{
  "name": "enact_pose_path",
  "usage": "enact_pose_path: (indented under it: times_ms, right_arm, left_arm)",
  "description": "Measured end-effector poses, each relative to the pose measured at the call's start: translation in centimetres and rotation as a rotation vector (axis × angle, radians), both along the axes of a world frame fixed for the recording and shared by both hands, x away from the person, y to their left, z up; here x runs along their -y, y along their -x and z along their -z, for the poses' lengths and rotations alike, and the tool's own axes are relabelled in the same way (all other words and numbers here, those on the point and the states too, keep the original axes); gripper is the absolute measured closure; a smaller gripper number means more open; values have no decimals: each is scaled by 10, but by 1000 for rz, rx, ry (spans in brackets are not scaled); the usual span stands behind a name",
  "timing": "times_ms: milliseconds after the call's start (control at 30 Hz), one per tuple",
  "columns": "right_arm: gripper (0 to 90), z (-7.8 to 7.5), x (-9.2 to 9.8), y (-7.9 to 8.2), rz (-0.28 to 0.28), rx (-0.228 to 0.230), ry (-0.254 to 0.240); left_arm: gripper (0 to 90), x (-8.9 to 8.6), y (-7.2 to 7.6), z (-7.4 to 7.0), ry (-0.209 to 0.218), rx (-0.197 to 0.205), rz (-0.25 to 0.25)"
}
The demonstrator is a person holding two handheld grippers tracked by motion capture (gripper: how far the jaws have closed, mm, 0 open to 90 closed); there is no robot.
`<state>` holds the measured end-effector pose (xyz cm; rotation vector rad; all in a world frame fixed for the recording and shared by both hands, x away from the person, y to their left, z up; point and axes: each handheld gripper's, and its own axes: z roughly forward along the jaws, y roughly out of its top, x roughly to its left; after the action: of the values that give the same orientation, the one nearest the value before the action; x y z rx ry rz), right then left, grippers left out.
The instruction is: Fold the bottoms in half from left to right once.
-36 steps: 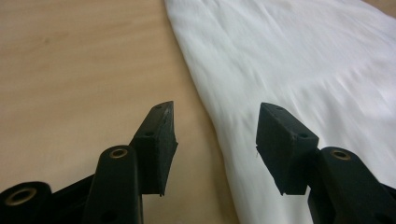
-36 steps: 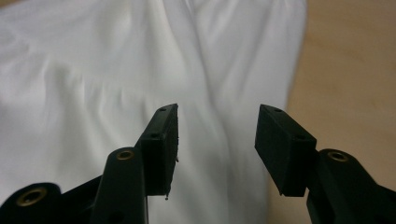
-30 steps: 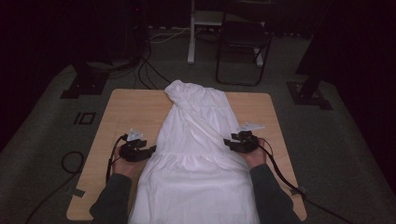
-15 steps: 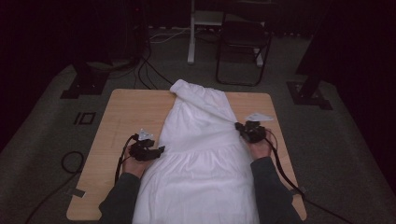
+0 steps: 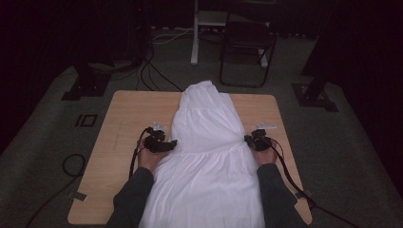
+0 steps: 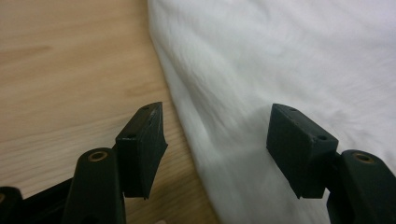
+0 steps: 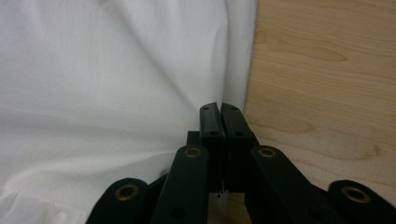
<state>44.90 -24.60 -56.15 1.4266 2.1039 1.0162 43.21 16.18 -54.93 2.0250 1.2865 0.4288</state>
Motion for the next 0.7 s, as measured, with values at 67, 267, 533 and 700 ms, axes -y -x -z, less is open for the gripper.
enact_pose_path:
  times_ms: [67, 267, 533, 700]
  right_arm:
    - [875, 0, 1, 0, -2, 3, -1]
    - [882, 1, 0, 4, 17, 0, -14]
    - [887, 3, 0, 39, -25, 0, -18]
    - [887, 5, 1, 76, -73, -3, -26]
  left_arm:
    - [405, 1, 1, 2, -18, 18, -9]
    - [892, -8, 12, 3, -19, 16, 15]
    - [898, -29, 48, 7, 28, 17, 26]
    - [896, -41, 89, 9, 45, 6, 62]
